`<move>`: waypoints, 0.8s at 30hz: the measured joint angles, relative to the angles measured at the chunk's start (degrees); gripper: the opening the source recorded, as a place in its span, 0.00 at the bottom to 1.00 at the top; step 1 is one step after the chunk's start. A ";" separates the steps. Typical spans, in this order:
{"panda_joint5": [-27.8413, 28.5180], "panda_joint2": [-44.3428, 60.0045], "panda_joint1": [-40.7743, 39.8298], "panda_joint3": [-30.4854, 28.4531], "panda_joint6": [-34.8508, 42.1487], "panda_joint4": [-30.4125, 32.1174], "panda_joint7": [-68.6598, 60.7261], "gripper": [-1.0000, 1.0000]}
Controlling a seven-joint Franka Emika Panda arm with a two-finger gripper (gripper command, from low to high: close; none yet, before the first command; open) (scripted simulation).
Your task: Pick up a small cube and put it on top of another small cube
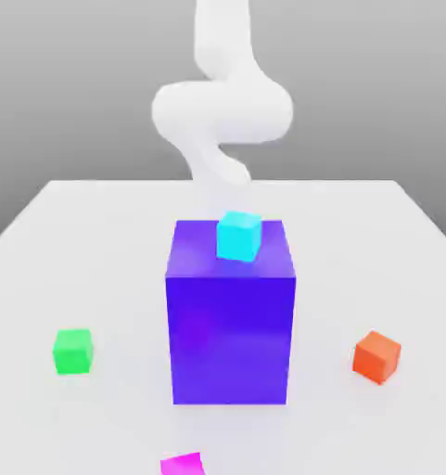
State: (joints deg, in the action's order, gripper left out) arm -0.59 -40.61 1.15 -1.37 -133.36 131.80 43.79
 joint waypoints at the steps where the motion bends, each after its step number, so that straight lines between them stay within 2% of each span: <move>1: -0.32 2.26 0.45 -0.56 -0.67 0.00 -0.94 0.50; 12: -4.43 25.29 3.86 -5.39 -7.57 0.05 -11.09 0.50; 24: -7.12 50.06 3.24 -6.28 -15.15 0.14 -20.84 0.50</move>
State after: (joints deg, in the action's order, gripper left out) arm -7.71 9.46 4.40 -7.66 -148.52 131.94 22.95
